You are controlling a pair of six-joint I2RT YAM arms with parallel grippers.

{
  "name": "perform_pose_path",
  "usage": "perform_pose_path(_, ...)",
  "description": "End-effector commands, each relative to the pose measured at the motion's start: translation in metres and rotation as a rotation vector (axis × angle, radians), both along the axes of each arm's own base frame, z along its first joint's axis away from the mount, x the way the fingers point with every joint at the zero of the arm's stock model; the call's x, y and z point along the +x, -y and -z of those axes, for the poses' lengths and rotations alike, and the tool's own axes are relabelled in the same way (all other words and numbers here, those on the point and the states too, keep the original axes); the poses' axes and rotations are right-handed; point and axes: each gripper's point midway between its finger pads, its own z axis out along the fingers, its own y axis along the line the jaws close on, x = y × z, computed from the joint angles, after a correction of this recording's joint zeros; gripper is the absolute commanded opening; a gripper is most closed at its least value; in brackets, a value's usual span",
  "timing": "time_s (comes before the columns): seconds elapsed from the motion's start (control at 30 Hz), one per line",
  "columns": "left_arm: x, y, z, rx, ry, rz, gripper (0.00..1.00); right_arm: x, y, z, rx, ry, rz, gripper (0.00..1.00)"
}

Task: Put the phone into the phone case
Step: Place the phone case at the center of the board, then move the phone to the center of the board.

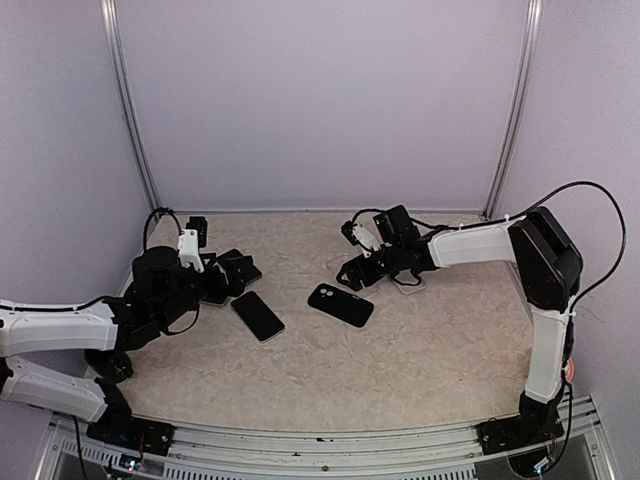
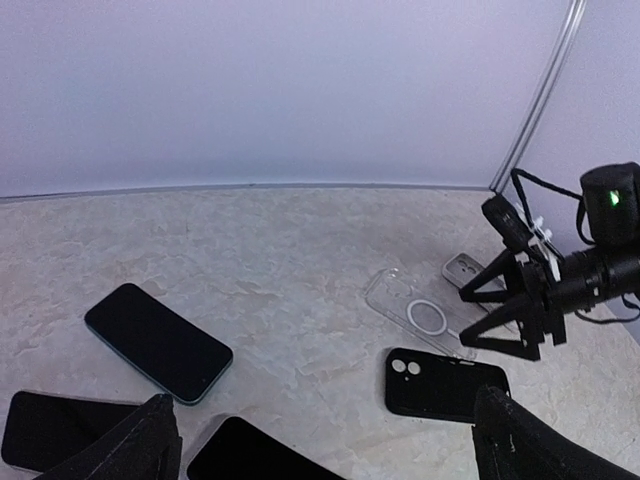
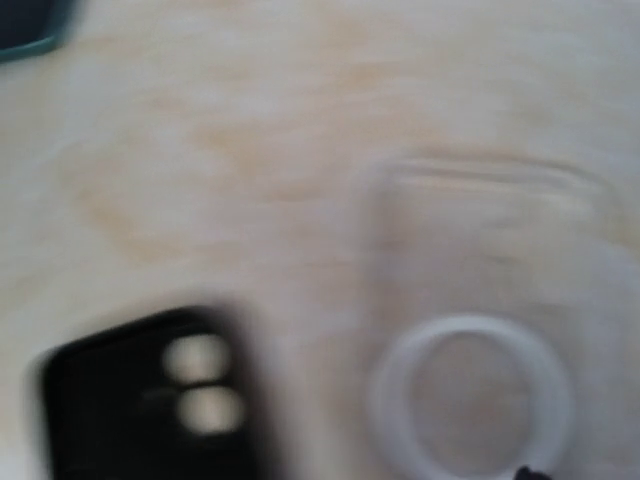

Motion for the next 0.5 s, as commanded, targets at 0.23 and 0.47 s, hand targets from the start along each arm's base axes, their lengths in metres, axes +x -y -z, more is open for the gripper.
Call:
perform_pose_path(0.23,-0.001,-0.063,-0.016,-0.115,0.044,-0.295,0.99,-0.057,-0.068,-0.05,0.074,0.231,-0.157,0.9)
perform_pose_path(0.47,-0.001,-0.068,-0.013,-0.106,0.024,-0.327,0.99,-0.093,-0.109,-0.041,0.09,0.247,-0.23,0.97)
